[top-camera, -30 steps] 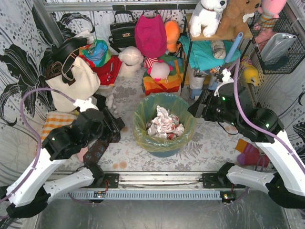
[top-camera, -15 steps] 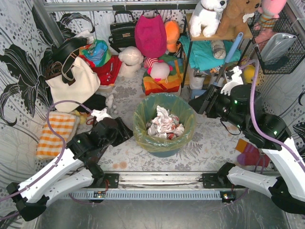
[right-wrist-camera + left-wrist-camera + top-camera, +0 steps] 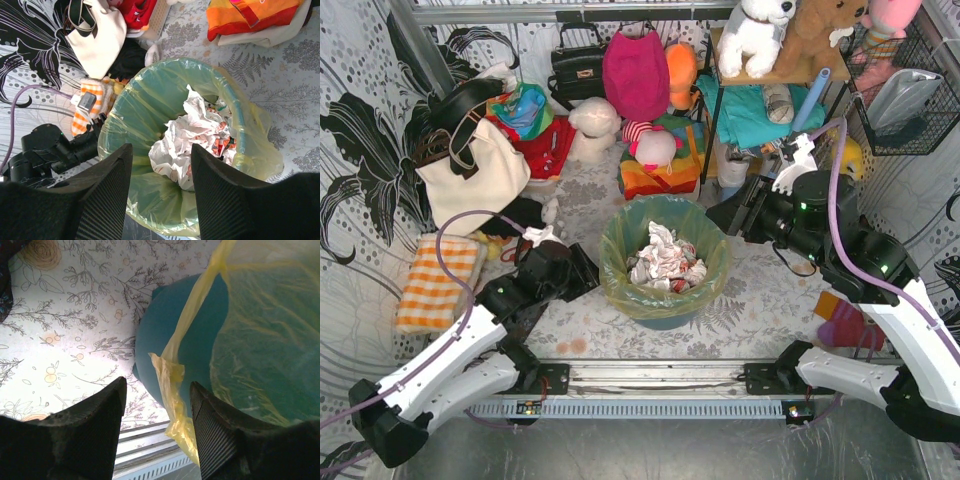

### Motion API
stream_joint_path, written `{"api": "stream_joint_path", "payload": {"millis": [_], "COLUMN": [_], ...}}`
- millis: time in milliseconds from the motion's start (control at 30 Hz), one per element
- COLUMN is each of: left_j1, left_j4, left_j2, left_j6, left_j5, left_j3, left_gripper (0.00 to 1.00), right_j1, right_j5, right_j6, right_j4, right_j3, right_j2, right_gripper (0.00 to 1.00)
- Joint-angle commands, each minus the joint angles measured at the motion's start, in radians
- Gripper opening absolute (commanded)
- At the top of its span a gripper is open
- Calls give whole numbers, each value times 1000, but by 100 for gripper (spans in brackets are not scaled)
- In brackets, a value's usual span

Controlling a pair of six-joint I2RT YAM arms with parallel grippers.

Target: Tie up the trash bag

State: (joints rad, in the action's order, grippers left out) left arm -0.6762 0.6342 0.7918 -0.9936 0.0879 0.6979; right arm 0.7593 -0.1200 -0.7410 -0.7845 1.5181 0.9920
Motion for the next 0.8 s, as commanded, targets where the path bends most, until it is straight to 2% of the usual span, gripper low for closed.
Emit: {"api": "stream_joint_path", "payload": {"millis": [0,233,567,767], "left_j1": [12,18,27,29], "left_j4": [-110,-157,-205,-257], "left_j2": [5,30,38,6], "left_j6": [31,35,48,39], "left_j5": [-54,-80,-88,-101], "left_j3": [-46,-105,-151,-149], "left_gripper": [62,61,53,61], "right_j1": [6,5,6,5], "right_j5": [12,26,25,25], "right_j6": [-9,-14,-26,-29], "right_j4": [34,38,39,37], "right_j3": [1,-12,-39,-44], "right_j2": [-3,1,-11,-17], "right_gripper": [50,50,50,49]}}
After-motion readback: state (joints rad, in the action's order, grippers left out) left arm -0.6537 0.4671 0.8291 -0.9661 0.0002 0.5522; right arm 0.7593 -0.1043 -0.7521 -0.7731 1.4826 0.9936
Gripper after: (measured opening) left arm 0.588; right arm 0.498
